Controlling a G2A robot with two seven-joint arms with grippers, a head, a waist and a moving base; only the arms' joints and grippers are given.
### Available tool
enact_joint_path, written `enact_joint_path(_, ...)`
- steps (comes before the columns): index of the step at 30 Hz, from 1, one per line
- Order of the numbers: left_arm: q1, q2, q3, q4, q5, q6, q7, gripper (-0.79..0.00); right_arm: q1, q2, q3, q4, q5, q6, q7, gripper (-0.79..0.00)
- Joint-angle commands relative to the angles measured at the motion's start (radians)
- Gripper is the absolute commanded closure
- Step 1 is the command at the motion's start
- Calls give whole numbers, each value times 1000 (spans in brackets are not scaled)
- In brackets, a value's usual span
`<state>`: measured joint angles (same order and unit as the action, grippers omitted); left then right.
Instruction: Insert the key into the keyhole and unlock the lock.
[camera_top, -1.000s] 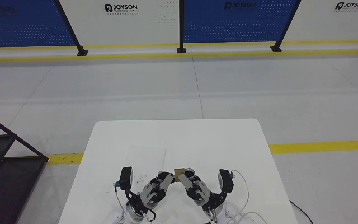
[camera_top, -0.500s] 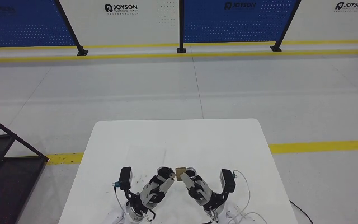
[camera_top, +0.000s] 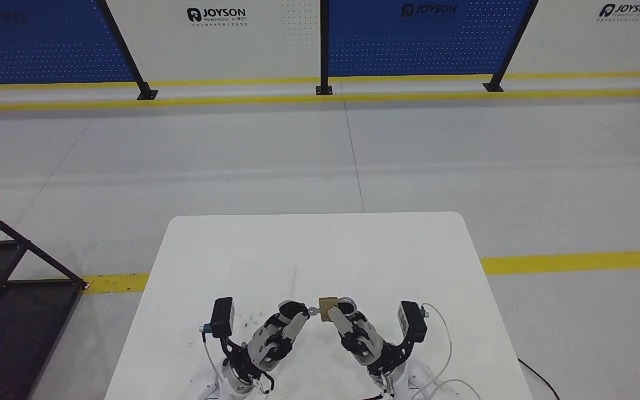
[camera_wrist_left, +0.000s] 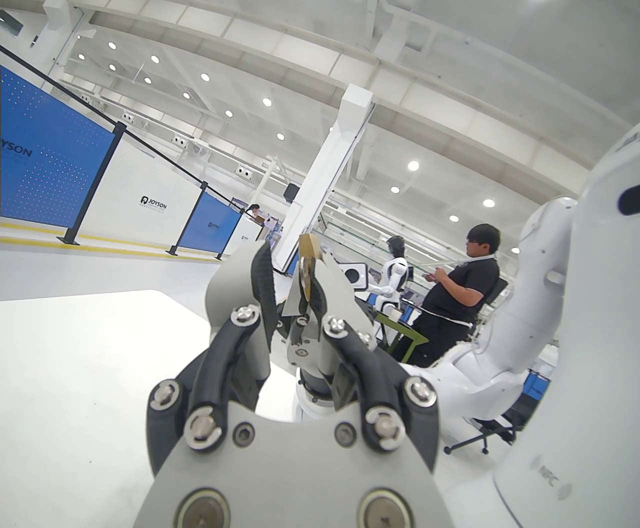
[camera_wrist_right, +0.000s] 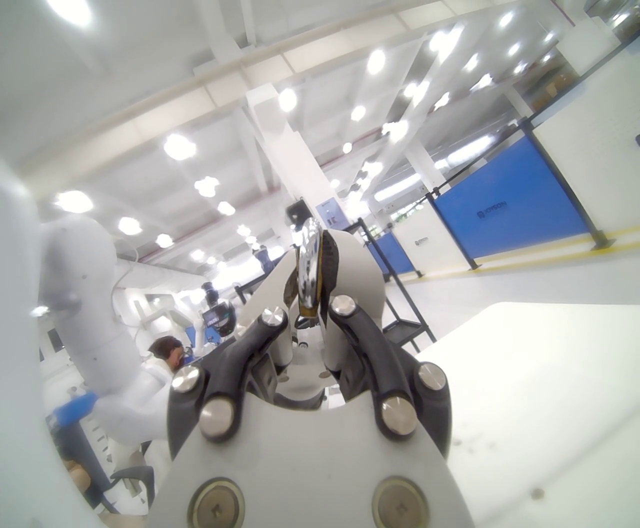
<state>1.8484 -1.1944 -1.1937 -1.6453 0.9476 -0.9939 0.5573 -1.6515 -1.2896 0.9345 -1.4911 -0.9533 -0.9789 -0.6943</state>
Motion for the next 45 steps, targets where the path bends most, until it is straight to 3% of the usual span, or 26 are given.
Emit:
enact_joint_path(1,-1,0,3,-1,0,-1,-3,-194,0,0,0,0,4,0,4,0)
enact_joint_path(11,-3,0,5,-5,12,5,-5,-145,2,-1,-3,-3,8,5,32,0)
enact_joint_path(13,-3,1,4,-4,18,8,-6,0,-1,-1,-2,-5,9,4,34,0)
enact_joint_path(25,2,1,-1,-20,128,61,46,0,-16,4,9,-21,0,-4,51,0)
enact_joint_path(29,5,1,-4,-27,218,100,117,0,-23,6,15,-26,4,-7,58,0)
enact_joint_path(36,7,3,-1,-18,467,248,311,0,-29,9,21,-32,24,-6,88,0)
enact_joint_path(45,0,13,6,-1,584,332,407,0,-33,12,26,-39,43,-6,115,0)
